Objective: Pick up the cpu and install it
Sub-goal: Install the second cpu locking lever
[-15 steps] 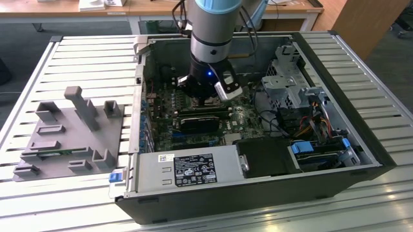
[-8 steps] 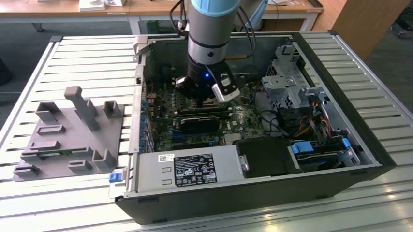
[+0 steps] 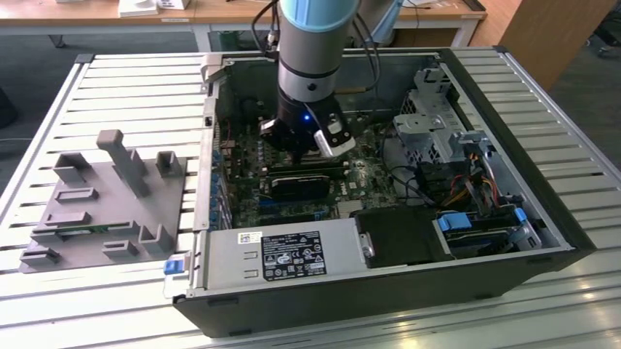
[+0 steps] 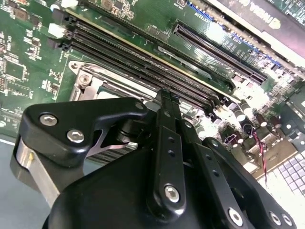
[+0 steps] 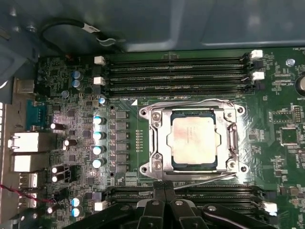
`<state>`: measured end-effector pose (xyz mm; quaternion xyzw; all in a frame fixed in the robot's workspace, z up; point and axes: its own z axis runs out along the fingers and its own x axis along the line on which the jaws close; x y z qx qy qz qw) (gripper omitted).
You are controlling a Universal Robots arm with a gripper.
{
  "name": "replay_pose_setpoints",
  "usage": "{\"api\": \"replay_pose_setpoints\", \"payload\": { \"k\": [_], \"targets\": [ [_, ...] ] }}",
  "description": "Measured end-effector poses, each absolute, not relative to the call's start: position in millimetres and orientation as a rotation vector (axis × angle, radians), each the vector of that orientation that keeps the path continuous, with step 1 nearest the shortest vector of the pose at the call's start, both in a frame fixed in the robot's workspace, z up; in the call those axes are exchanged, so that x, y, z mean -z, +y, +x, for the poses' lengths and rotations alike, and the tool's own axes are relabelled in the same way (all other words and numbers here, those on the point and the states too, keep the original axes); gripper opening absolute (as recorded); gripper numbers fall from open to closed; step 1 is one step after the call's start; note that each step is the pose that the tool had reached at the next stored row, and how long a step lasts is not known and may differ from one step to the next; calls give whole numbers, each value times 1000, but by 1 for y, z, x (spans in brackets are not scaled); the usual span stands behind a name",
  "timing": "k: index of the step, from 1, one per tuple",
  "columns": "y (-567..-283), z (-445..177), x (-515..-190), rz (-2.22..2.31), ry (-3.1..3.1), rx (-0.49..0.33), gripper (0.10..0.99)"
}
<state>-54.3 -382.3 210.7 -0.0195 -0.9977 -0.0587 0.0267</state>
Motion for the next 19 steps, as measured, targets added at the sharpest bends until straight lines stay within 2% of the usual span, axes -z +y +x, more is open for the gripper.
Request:
{"api": "replay_pose_setpoints", "payload": {
  "k": [19],
  "targets": [
    [-388, -63, -203, -59, -3082, 236, 106]
  ]
}}
